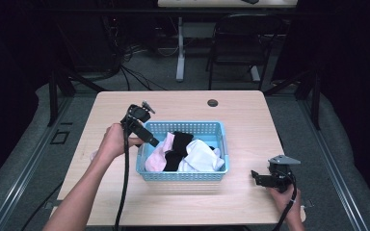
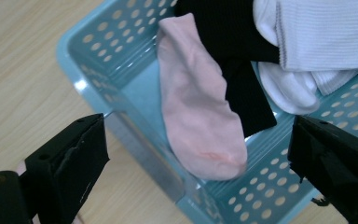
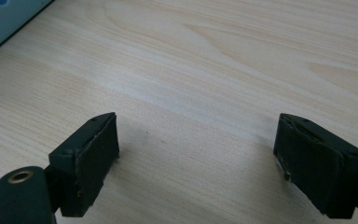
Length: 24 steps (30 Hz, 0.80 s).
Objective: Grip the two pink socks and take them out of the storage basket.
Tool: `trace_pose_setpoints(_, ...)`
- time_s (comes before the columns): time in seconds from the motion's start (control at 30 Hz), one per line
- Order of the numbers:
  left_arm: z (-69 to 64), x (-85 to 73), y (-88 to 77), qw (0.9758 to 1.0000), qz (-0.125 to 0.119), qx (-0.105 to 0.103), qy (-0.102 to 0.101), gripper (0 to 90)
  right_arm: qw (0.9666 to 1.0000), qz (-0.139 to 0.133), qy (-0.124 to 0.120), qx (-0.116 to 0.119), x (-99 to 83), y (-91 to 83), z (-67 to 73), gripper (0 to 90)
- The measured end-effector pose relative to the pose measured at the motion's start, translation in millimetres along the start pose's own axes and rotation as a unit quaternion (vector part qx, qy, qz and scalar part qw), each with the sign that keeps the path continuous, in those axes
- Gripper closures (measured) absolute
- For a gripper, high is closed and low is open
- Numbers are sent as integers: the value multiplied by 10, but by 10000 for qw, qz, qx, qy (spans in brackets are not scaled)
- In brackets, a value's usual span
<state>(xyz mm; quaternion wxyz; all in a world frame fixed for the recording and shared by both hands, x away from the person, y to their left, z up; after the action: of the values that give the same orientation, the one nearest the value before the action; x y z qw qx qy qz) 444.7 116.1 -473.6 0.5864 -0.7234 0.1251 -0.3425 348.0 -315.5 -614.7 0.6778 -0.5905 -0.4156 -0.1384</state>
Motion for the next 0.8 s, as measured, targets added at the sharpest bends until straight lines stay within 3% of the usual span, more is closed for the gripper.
trace_pose_setpoints(0.27, -117, 82, 328, 9996, 203, -177, 27, 141, 10000, 4, -4, 3, 0, 0, -1, 134)
trace_pose_setpoints(0.57, -154, 111, 646, 9985, 478, -229, -106, 130, 10000, 3, 2, 2, -1, -1, 0, 134)
trace_pose_setpoints(0.8, -163, 149, 774, 9978, 631, -202, -85, 259, 10000, 0, -1, 8, -1, -1, 0, 134)
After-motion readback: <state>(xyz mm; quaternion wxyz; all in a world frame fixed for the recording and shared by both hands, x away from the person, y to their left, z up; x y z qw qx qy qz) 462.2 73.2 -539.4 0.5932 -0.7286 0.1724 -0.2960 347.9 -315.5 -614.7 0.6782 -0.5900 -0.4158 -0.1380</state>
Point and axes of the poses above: each handheld gripper's, and its own axes: y roughly forward along the jaws, x roughly out of its top, z roughly to its left, the point moved 4 cm from there along y, roughly forward along the jaws, and after that the axes turned 4 degrees about -y, right-handed, at the moved point
